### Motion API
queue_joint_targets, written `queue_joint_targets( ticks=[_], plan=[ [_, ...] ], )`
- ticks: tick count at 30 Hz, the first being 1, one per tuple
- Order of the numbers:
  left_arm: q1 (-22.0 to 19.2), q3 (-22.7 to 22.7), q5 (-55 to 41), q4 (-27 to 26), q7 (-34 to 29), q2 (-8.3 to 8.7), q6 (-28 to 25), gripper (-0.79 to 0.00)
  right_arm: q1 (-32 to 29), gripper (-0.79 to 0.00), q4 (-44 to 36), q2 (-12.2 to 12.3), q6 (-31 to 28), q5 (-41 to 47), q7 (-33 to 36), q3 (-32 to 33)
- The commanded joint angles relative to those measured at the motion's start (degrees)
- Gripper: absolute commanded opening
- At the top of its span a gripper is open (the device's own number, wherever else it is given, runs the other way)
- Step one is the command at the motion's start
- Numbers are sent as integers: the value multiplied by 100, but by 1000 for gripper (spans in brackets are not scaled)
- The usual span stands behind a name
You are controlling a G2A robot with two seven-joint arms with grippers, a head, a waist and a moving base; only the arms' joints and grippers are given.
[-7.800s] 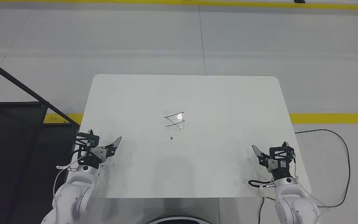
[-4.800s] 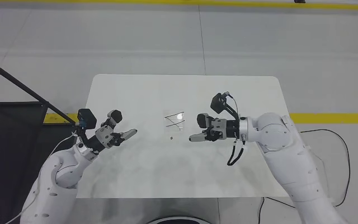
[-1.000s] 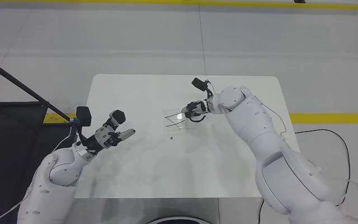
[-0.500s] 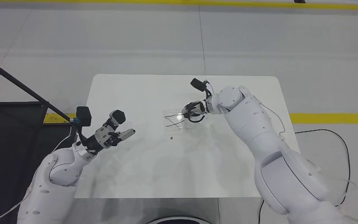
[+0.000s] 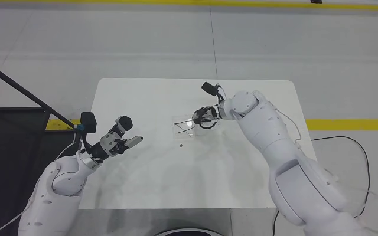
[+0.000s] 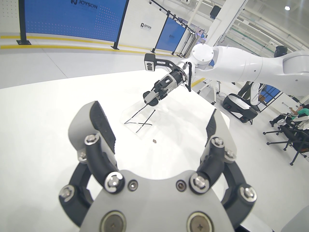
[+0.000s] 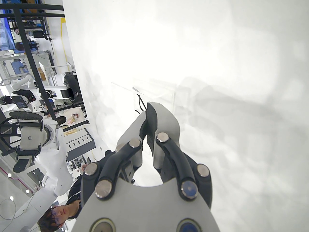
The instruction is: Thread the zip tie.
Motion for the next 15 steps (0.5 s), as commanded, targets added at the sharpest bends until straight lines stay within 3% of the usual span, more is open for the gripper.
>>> queue_joint_targets(
  ticks=[1,8,15],
  plan=[
    [0,0,0,0,0,0,0,0,5,-785,15,12,-53,9,2,30],
    [0,0,0,0,0,0,0,0,-19,-785,10,93,-497,72,6,157],
    [0,0,0,0,0,0,0,0,-43,-785,-56,151,-517,1,-21,216]
  ],
)
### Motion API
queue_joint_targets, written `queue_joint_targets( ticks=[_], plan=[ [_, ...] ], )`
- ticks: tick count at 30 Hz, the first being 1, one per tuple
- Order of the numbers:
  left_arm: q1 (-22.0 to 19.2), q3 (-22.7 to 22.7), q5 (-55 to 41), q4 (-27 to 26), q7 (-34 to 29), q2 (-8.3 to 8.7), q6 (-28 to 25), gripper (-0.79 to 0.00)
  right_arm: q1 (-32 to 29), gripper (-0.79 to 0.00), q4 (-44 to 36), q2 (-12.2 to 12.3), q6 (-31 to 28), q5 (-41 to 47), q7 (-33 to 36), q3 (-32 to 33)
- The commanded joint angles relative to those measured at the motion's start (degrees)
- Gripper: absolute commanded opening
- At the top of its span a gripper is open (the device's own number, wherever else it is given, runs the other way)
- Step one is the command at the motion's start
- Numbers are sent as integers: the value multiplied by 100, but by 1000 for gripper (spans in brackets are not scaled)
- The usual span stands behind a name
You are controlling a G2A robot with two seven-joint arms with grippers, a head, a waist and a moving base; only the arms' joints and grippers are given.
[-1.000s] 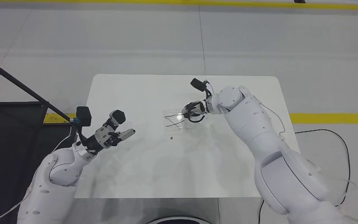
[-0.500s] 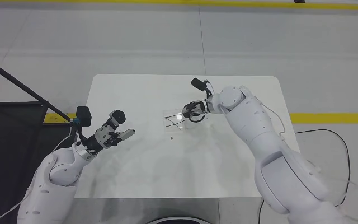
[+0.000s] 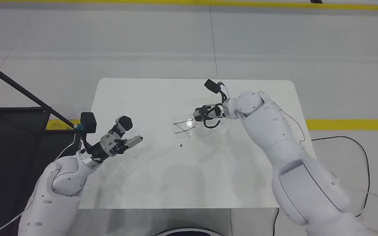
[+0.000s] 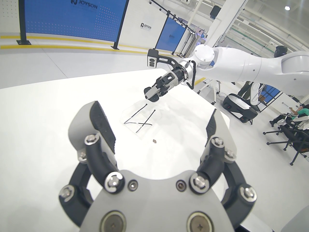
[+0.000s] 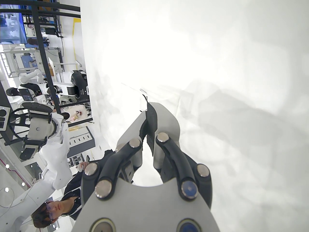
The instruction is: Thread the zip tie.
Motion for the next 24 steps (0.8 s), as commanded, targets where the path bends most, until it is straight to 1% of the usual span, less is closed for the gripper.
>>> queue_joint_targets(
  ticks=[1,2,3,5,11,24],
  plan=[
    [0,0,0,0,0,0,0,0,-11,-785,-33,7,42,-56,12,-4],
    [0,0,0,0,0,0,0,0,-16,-690,-60,4,99,-93,21,-13],
    [0,0,0,0,0,0,0,0,-24,-637,-84,0,165,-128,-9,-21],
    [0,0,0,0,0,0,0,0,-46,-613,-143,-17,307,-209,-71,-46],
    [0,0,0,0,0,0,0,0,-68,-610,-249,-65,544,-401,-208,-95],
    [0,0,0,0,0,0,0,0,-76,-671,-275,-96,526,-600,-296,-76]
  ],
)
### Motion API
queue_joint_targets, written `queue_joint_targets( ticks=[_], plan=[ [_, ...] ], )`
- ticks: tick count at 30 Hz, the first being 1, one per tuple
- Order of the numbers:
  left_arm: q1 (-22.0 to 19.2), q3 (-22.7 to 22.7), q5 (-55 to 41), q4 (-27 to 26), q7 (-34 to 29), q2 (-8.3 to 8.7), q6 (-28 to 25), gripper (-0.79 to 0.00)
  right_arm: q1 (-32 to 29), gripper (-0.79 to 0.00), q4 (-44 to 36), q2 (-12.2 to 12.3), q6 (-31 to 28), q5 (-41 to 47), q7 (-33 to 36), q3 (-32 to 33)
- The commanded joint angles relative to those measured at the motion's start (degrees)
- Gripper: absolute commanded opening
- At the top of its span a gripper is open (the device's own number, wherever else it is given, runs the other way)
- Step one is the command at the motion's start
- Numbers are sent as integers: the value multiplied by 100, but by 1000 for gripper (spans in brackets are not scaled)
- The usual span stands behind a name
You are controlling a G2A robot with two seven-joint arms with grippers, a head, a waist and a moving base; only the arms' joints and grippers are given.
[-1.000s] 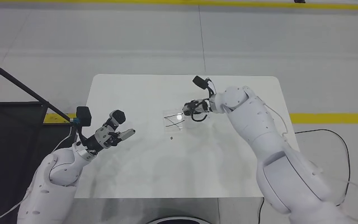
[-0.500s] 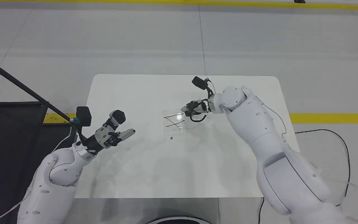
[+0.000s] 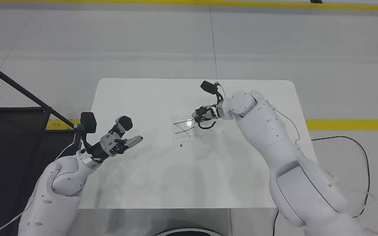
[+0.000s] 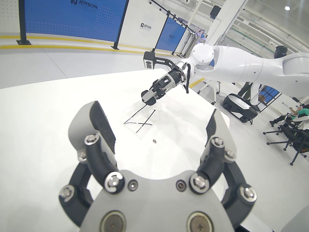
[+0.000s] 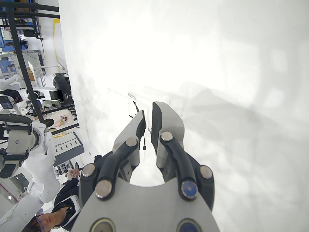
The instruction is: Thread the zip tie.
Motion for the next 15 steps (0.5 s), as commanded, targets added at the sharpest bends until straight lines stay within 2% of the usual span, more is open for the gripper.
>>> queue_joint_targets(
  ticks=[1,8,15],
  plan=[
    [0,0,0,0,0,0,0,0,-6,-665,1,0,-16,-10,-13,14],
    [0,0,0,0,0,0,0,0,-41,-653,-15,13,-137,-56,-87,64],
    [0,0,0,0,0,0,0,0,-115,-600,-28,93,-529,-24,-297,190]
  ],
)
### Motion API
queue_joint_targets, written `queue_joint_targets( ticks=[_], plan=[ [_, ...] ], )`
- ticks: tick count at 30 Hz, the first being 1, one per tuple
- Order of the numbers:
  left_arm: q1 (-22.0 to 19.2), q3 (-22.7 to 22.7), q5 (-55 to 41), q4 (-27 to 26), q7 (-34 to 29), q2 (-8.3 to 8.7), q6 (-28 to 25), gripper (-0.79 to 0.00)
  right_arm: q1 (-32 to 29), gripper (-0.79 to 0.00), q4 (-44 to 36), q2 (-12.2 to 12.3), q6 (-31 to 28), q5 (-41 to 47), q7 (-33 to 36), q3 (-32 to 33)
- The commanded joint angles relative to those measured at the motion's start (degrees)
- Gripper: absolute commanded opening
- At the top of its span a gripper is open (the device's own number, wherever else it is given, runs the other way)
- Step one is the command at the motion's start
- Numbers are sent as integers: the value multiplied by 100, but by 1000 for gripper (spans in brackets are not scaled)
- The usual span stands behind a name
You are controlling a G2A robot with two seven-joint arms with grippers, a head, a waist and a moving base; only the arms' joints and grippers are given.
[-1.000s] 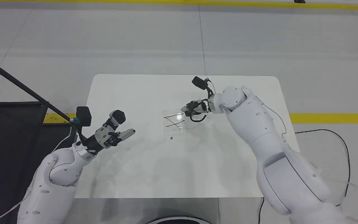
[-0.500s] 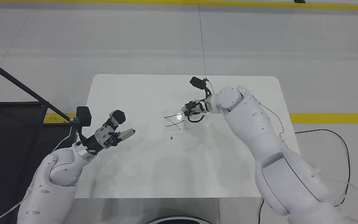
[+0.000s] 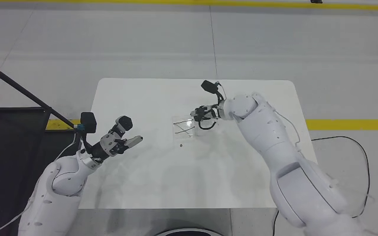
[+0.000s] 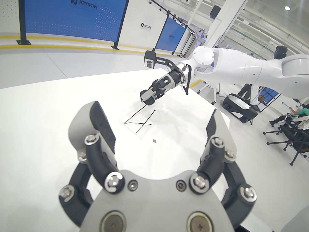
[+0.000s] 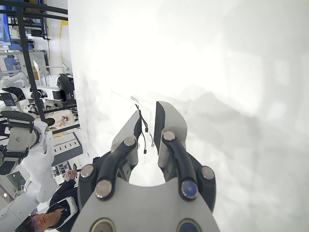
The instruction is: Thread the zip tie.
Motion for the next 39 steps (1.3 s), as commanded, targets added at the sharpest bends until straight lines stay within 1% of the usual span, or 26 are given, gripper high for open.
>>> queue_joint_targets(
  ticks=[1,8,12,14,16,18,20,22,23,24,25,26,34,37,38,39],
  plan=[
    [0,0,0,0,0,0,0,0,-12,-594,-2,44,-183,22,-35,55],
    [0,0,0,0,0,0,0,0,-74,-591,-152,284,-1069,74,0,278],
    [0,0,0,0,0,0,0,0,-180,-594,-468,478,-1515,51,65,428],
    [0,0,0,0,0,0,0,0,-271,-594,-727,597,-1633,0,81,518],
    [0,0,0,0,0,0,0,0,-426,-594,-1123,738,-1709,-78,125,625],
    [0,0,0,0,0,0,0,0,-697,-594,-1705,908,-1727,-186,120,780],
    [0,0,0,0,0,0,0,0,-1136,-594,-2542,1127,-1642,-345,133,1026],
    [0,0,0,0,0,0,0,0,-1773,-591,-3707,1380,-1391,-583,212,1380],
    [0,0,0,0,0,0,0,0,-2172,-563,-4401,1508,-1202,-718,277,1600],
    [0,0,0,0,0,0,0,0,-2609,-489,-5131,1630,-993,-829,355,1842],
    [0,0,0,0,0,0,0,0,-2903,-191,-5599,1704,-827,-899,427,2008],
    [0,0,0,0,0,0,0,0,-3306,0,-6244,1802,-547,-1006,568,2240],
    [0,0,0,0,0,0,0,0,-3306,0,-6244,1802,-547,-1006,568,2240],
    [0,0,0,0,0,0,0,0,-3377,0,-6664,1808,-647,-1124,474,2176],
    [0,0,0,0,0,0,0,0,-3456,0,-6805,1823,-545,-1232,463,2174],
    [0,0,0,0,0,0,0,0,-3504,0,-6953,1835,-266,-1377,402,2202]
  ],
)
